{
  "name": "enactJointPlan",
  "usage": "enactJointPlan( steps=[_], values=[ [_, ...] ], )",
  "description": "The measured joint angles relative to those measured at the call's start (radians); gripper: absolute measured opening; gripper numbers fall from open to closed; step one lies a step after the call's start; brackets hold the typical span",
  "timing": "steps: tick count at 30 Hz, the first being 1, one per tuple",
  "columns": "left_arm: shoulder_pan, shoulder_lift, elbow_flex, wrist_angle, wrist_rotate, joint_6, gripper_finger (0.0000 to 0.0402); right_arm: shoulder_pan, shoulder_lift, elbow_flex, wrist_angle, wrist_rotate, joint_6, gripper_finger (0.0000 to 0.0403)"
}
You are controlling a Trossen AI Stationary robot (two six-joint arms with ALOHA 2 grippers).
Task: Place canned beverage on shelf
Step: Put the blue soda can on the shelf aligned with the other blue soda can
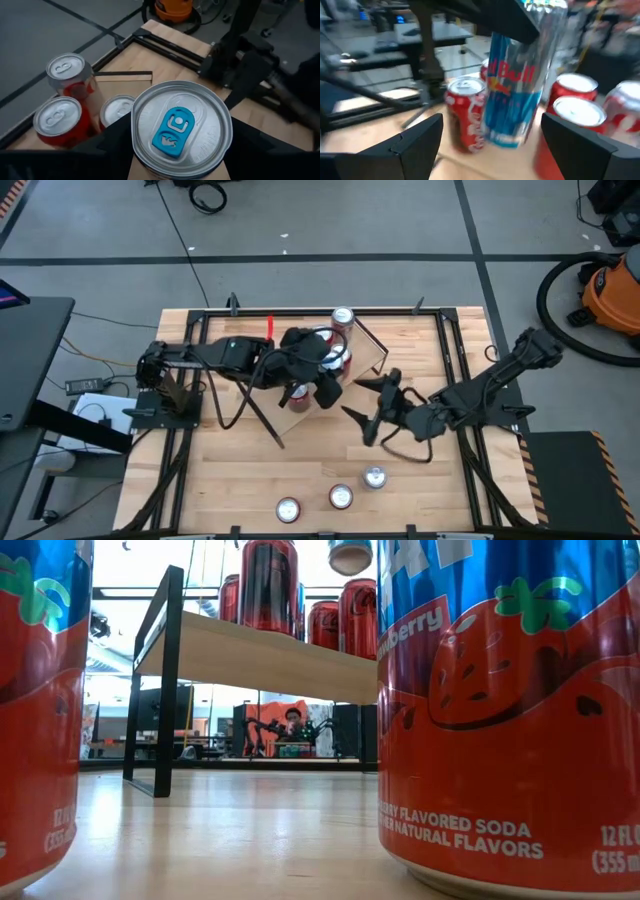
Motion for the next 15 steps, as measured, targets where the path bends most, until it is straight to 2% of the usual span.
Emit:
enactJointPlan(
  steps=[4, 9, 15],
  values=[
    [-0.004, 0.000, 0.000, 0.010, -0.026, -0.035, 0.0245, -0.016, 0.067, 0.058, 0.019, 0.107, -0.049, 0.0348],
    [-0.018, 0.000, 0.000, 0.017, -0.101, -0.077, 0.0245, -0.049, 0.131, 0.117, 0.024, 0.143, -0.050, 0.0348],
    [-0.035, -0.001, 0.000, 0.018, -0.138, -0.146, 0.0245, -0.084, 0.183, 0.153, 0.068, 0.207, -0.058, 0.0348]
  ],
)
